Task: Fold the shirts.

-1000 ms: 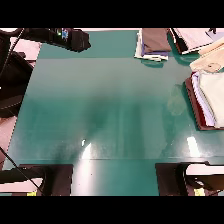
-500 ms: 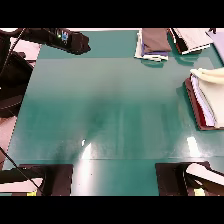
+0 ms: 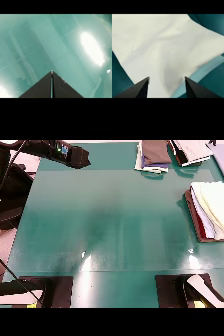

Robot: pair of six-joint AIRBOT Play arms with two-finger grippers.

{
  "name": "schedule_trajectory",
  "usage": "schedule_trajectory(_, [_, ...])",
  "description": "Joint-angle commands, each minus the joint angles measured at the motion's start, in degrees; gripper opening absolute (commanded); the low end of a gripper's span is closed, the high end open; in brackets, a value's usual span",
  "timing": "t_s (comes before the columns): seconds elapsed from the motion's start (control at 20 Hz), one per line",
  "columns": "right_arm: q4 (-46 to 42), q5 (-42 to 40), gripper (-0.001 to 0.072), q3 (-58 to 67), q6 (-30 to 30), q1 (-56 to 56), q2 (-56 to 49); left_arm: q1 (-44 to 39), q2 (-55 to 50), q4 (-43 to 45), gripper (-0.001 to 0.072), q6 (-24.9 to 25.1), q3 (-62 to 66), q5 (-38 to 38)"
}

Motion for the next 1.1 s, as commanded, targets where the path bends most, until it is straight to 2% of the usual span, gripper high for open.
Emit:
schedule_trajectory(0.0, [0.3, 0.5, 0.0530, 0.0, 0.0, -6.4, 3.2, 0.0, 0.0, 0.0, 0.0025, 0.0, 0.1, -0.5])
schedule_trajectory(0.1, [4.9, 0.1, 0.0530, 2.7, 0.0, -7.1, 4.6, 0.0, 0.0, 0.0, 0.0025, 0.0, 0.1, -0.9])
schedule_trajectory(0.25, [16.8, -1.2, 0.0529, 3.4, 0.0, -1.7, 6.1, 0.0, 0.0, 0.0, 0.0025, 0.0, 0.1, -0.8])
schedule_trajectory(0.35, [21.3, 0.5, 0.0529, 3.3, 0.0, 6.7, 6.4, 0.0, 0.0, 0.0, 0.0025, -0.1, 0.1, -0.7])
schedule_trajectory(0.45, [21.2, 2.5, 0.0529, 3.2, 0.0, 18.0, 6.3, 0.0, 0.0, 0.0, 0.0025, 0.0, 0.1, -0.7])
schedule_trajectory(0.65, [21.2, -3.6, 0.0518, 0.1, 0.0, 41.7, 6.2, 0.0, 0.0, 0.0, 0.0025, -0.2, 0.1, -0.5])
schedule_trajectory(0.7, [20.7, -5.9, 0.0494, -0.7, 0.0, 47.1, 6.2, 0.0, 0.0, 0.0, 0.0026, -0.2, 0.1, -0.5])
schedule_trajectory(0.75, [20.0, -7.7, 0.0414, -1.3, 0.0, 51.7, 6.2, 0.0, 0.0, 0.0, 0.0025, -0.2, 0.1, -0.5])
schedule_trajectory(0.85, [16.7, -9.8, 0.0216, -1.4, 0.0, 60.2, 6.1, 0.0, 0.0, 0.0, 0.0026, -0.2, 0.1, -0.5])
schedule_trajectory(0.9, [15.0, -10.7, 0.0065, -1.4, 0.0, 63.8, 6.1, 0.0, 0.0, 0.0, 0.0025, -0.2, 0.1, -0.5])
schedule_trajectory(0.95, [13.6, -11.3, 0.0022, -1.4, 0.0, 66.7, 6.1, 0.0, 0.0, 0.0, 0.0025, -0.2, 0.1, -0.5])
schedule_trajectory(1.05, [11.8, -12.2, 0.0022, -1.4, 0.0, 70.7, 6.1, 0.0, 0.0, 0.0, 0.0025, -0.2, 0.1, -0.5])
